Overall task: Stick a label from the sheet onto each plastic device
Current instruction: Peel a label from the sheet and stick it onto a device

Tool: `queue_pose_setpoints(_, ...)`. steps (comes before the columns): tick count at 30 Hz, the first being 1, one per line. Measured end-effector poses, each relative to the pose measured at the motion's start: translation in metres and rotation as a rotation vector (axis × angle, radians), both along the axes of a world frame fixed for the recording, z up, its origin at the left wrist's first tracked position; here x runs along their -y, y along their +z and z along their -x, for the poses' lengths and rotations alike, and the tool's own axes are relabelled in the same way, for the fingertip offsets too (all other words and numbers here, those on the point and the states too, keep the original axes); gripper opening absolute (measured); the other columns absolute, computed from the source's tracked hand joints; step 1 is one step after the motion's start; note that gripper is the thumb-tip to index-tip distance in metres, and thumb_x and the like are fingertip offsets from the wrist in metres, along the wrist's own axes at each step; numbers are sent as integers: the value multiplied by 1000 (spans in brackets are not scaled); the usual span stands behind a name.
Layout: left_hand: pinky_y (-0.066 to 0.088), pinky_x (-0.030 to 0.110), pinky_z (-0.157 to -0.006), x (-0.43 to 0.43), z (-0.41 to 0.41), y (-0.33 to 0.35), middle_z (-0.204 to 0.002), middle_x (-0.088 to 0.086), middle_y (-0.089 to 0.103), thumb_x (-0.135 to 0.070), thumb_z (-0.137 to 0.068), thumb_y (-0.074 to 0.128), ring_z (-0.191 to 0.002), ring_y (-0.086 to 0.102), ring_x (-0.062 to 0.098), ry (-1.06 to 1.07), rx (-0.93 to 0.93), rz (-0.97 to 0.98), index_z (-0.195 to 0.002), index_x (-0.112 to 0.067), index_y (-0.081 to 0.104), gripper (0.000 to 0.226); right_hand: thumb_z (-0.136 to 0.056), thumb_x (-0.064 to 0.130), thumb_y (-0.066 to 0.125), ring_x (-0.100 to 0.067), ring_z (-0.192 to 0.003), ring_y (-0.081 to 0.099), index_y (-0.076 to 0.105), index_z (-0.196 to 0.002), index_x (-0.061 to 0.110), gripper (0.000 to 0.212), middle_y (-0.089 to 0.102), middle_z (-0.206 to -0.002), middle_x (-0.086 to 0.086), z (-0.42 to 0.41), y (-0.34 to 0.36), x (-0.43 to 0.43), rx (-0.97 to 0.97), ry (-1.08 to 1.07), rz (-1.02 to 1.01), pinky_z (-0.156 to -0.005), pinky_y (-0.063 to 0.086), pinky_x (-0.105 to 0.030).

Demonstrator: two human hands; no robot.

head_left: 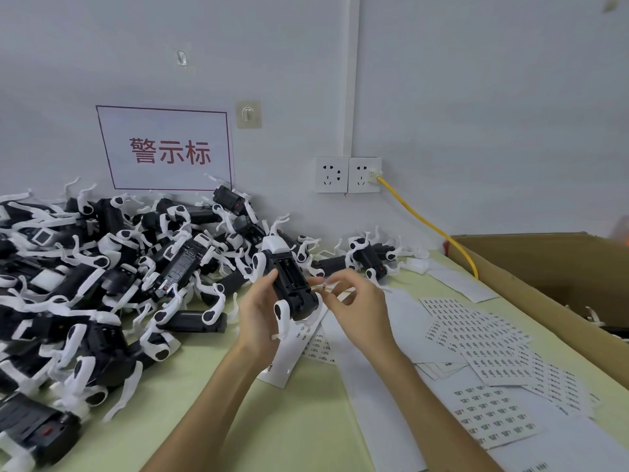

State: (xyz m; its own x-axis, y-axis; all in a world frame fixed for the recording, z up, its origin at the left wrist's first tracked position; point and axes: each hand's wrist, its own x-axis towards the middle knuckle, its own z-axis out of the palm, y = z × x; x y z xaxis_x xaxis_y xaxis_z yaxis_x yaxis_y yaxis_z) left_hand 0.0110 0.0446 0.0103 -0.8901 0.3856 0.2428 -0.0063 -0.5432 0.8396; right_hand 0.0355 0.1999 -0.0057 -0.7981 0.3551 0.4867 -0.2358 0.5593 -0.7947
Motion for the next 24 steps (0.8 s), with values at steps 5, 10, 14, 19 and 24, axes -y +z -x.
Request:
queue_pose_setpoints(5, 58, 29, -78, -1, 1, -2, -121, 27, 70, -39, -94, 43, -112, 69, 34, 3, 26, -29, -100, -5, 74, 46, -85, 26, 78, -11, -59, 69, 62, -102, 32, 24, 70, -83, 8, -1, 3, 0, 101, 74, 302, -69, 47, -21)
queue_pose_setpoints(10, 50, 40, -94, -4, 2, -3, -122, 20, 72, -43, -93, 44, -111, 69, 30, 30, -1, 26, -96, -13, 81, 48, -88, 13, 74, -9, -56, 67, 77, -87, 20, 7, 74, -76, 9, -2, 5, -2, 69, 142, 424, -60, 52, -18)
queue_pose_setpoints(14, 57, 32, -88, -5, 2, -5, -121, 15, 73, -44, -91, 44, -109, 71, 25, 9, -32, 86, -99, -15, 82, 49, -87, 11, 74, -8, -55, 65, 76, -80, 24, 15, 74, -72, 9, -2, 4, -1, 37, 106, 455, -60, 52, -17)
queue_pose_setpoints(19, 57, 25, -81, -10, 2, -11, -127, 17, 70, -40, -93, 43, -111, 71, 22, -14, -99, 136, -125, 1, 67, 57, -85, 9, 75, -5, -56, 65, 77, -79, 22, 15, 74, -73, 7, -2, 3, -1, 2, 57, 449, -61, 53, -19)
queue_pose_setpoints(24, 60, 38, -80, -16, 0, -15, -118, 17, 72, -36, -90, 48, -101, 71, 32, -52, -130, 147, -128, -1, 64, 55, -84, 9, 76, -2, -54, 63, 75, -77, 20, 13, 71, -67, 7, 0, 2, -1, -14, -4, 419, -65, 53, -27)
